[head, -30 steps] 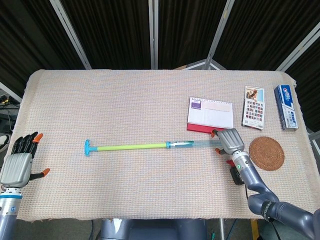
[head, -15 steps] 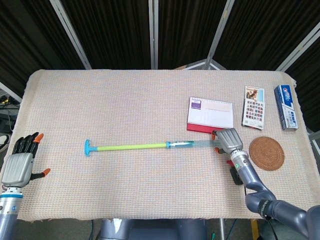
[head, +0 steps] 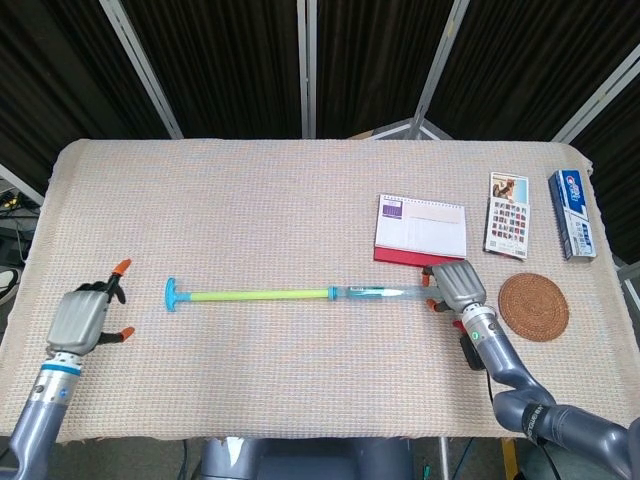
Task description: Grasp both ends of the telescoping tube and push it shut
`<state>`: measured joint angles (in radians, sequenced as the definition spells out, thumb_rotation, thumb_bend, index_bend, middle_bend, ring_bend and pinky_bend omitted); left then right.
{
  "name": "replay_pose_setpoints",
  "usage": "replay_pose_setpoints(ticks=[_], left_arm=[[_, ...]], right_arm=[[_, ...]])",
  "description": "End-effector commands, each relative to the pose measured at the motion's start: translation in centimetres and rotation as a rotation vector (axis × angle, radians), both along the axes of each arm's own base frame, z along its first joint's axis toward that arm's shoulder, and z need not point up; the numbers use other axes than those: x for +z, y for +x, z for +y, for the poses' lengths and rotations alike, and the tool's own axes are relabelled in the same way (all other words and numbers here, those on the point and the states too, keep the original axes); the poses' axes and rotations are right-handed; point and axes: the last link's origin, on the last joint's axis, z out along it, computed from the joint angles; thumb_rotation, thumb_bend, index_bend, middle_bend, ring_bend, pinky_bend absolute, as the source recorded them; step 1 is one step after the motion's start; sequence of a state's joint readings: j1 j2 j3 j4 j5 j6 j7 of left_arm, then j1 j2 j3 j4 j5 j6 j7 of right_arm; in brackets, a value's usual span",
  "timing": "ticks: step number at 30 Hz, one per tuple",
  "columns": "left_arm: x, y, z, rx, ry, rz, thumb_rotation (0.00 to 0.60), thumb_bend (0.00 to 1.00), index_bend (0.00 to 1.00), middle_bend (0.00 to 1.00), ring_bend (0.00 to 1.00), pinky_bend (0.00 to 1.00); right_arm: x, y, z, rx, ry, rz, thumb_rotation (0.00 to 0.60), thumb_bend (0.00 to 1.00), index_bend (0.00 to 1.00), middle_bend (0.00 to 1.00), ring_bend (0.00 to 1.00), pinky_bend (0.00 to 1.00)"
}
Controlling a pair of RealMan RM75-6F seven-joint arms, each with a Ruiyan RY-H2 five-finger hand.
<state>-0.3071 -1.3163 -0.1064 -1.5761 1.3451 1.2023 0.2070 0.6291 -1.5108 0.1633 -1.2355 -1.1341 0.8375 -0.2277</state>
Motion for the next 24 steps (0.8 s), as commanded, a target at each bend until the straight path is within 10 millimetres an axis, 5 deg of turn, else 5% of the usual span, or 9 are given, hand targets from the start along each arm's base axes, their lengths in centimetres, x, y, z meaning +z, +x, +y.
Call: replay_pose_setpoints(ticks=[1, 10, 24], left_arm=[[-3.0, 2.3, 3.1, -0.079, -0.073, -0.011, 0.6, 0.35, 0.28, 0.8, 0.71, 0.87], [-7.1, 4.2, 5.9, -0.078, -0.177, 0.045, 0.6, 0.39, 0.4, 0.83, 0.73, 0.91], [-7.8, 2.5, 6.7, 0.0, -0.173, 0.075, 0.6, 0.42, 0.47, 0.83, 0.73, 0.91]], right_arm=[[0.3, 0.1, 0.1, -0.01, 0.0, 0.007, 0.6, 0.32, 0.62, 1.0, 1.0, 1.0], [0.5, 0.5, 0.2, -0.018, -0.003, 0.011, 0.6, 0.32, 0.63, 1.0, 1.0, 1.0], [0.7, 0.9, 0.2, -0.006, -0.007, 0.018, 0.6, 0.33, 0.64, 1.0, 1.0, 1.0]])
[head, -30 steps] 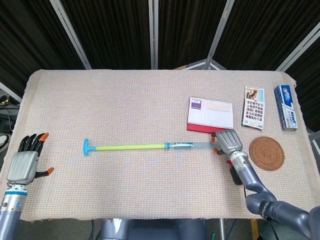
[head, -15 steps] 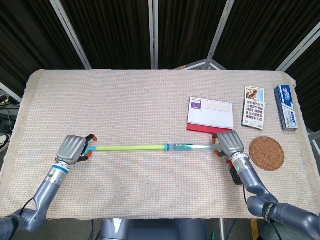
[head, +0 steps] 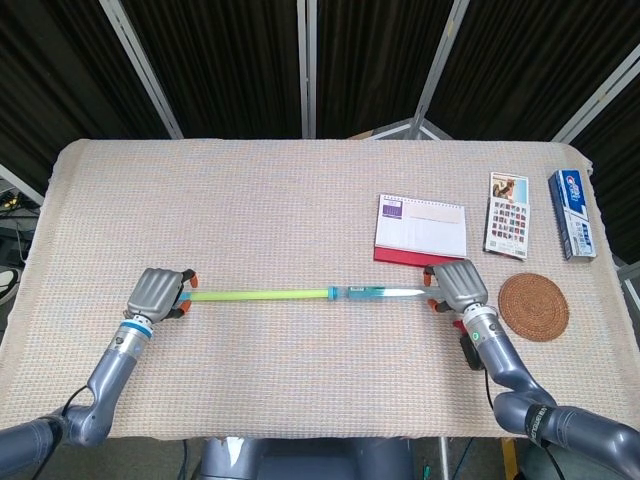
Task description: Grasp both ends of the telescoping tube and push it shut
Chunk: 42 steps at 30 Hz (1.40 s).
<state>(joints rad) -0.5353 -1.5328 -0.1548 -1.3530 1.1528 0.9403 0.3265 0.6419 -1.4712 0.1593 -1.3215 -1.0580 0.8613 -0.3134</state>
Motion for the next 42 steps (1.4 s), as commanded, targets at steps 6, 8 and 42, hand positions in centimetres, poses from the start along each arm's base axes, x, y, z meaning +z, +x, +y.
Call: replay_pose_setpoints(ticks=[6, 8, 42], left_arm=[[-0.6, -1.0, 0.4, 0.035, -0.016, 0.002, 0.6, 0.42, 0.49, 0.83, 0.73, 0.91], [-0.8, -1.2, 0.5, 0.039, -0.02, 0.004, 0.6, 0.42, 0.49, 0.83, 0.73, 0.91], [-1.6, -1.2, 0.9, 0.057, -0.02, -0.018, 0.6, 0.51, 0.62, 0.83, 0.73, 0.91]], right_arm=[[0.1, 0.1, 0.1, -0.001, -0.005, -0.009, 0.6, 0.33, 0.64, 1.0, 1.0, 1.0], [0.2, 0.0, 0.0, -0.001, -0.009, -0.007, 0.6, 0.33, 0.64, 1.0, 1.0, 1.0], [0.5, 0.8, 0.2, 0.015, -0.015, -0.025, 0.6, 0.33, 0.65, 1.0, 1.0, 1.0]])
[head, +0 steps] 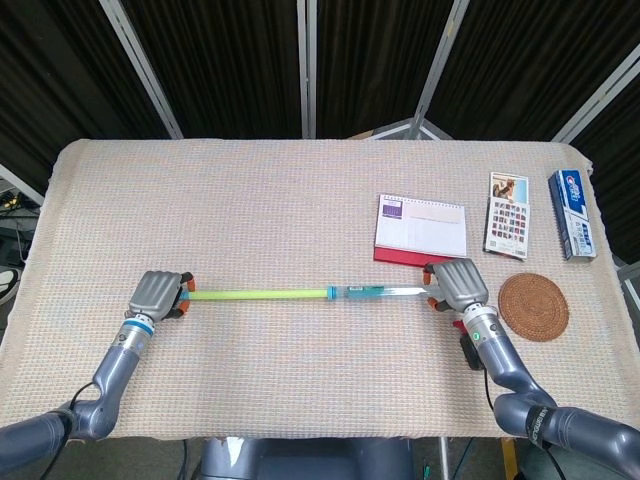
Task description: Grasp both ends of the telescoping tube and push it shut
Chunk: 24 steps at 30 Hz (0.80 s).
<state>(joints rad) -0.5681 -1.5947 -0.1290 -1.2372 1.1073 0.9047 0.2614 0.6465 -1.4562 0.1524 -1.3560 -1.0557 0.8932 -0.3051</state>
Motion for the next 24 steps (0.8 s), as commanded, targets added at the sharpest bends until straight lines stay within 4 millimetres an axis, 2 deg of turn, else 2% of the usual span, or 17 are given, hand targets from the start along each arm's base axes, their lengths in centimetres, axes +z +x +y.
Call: replay_pose_setpoints(ticks=[1, 12, 24], left_arm=[[0.1, 0.3, 0.1, -0.003, 0.002, -0.009, 0.6, 0.51, 0.63, 0.83, 0.73, 0.91], [0.1, 2.3, 0.5, -0.029, 0.01, -0.06, 0.6, 0.51, 0.69, 0.83, 0.73, 0.91], [-1.6, 5.1, 0.5, -0.057, -0.023, -0.091, 0.6, 0.51, 0.7, 0.83, 0.73, 0.91]], right_arm=[[0.1, 0.3, 0.0, 0.006, -0.001, -0.005, 0.6, 0.33, 0.65, 1.0, 1.0, 1.0], [0.4, 1.9, 0.3, 0.029, 0.009, -0.03, 0.6, 0.33, 0.65, 1.0, 1.0, 1.0], [-0.8, 4.4, 0.9, 0.056, 0.043, -0.065, 0.6, 0.33, 0.66, 1.0, 1.0, 1.0]])
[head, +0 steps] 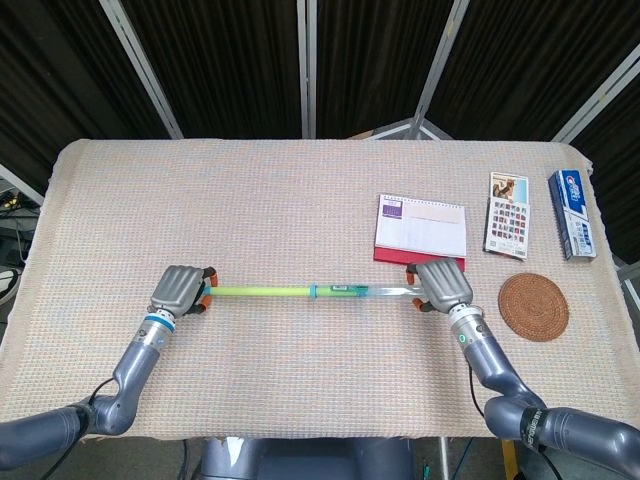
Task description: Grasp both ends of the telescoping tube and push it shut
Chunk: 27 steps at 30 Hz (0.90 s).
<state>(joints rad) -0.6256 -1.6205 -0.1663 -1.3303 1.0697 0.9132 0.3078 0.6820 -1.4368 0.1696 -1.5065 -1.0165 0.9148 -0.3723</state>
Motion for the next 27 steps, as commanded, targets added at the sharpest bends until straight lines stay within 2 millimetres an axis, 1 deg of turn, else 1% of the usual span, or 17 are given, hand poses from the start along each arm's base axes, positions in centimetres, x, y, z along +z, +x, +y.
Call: replay_pose_setpoints(ticks=[1, 8, 12, 13, 18, 21, 27], left_arm=[[-0.2, 0.5, 0.0, -0.006, -0.003, -0.006, 0.6, 0.51, 0.7, 0.83, 0.73, 0.91], [-0.9, 2.0, -0.1, -0.027, -0.012, -0.022, 0.6, 0.51, 0.7, 0.83, 0.73, 0.91], [-1.4, 2.9, -0.2, -0.041, -0.022, -0.026, 0.6, 0.51, 0.7, 0.83, 0.73, 0.91], [-1.6, 3.5, -0.2, -0.051, -0.029, -0.034, 0.6, 0.51, 0.7, 0.83, 0.73, 0.91], [-2.1, 4.6, -0.2, -0.065, -0.035, -0.046, 0.6, 0.5, 0.7, 0.83, 0.73, 0.91], [-2.5, 5.0, -0.4, -0.068, -0.041, -0.052, 0.6, 0.5, 0.7, 0.83, 0.73, 0.91], [-2.9, 5.3, -0.5, -0.069, -0.044, -0.062, 0.6, 0.5, 0.7, 0.83, 0.73, 0.91]], right_arm=[[-0.3, 0.4, 0.1, 0.005, 0.004, -0.004, 0.6, 0.33, 0.66, 1.0, 1.0, 1.0], [-1.1, 1.5, 0.2, 0.03, 0.017, -0.002, 0.6, 0.33, 0.66, 1.0, 1.0, 1.0], [-1.7, 2.5, 0.3, 0.045, 0.022, -0.005, 0.6, 0.33, 0.66, 1.0, 1.0, 1.0], [-2.0, 3.0, 0.4, 0.054, 0.027, -0.01, 0.6, 0.33, 0.66, 1.0, 1.0, 1.0], [-2.6, 4.0, 0.2, 0.06, 0.027, -0.012, 0.6, 0.33, 0.66, 1.0, 1.0, 1.0], [-2.9, 4.6, 0.2, 0.068, 0.027, -0.018, 0.6, 0.33, 0.66, 1.0, 1.0, 1.0], [-3.5, 5.1, 0.4, 0.076, 0.035, -0.017, 0.6, 0.33, 0.66, 1.0, 1.0, 1.0]])
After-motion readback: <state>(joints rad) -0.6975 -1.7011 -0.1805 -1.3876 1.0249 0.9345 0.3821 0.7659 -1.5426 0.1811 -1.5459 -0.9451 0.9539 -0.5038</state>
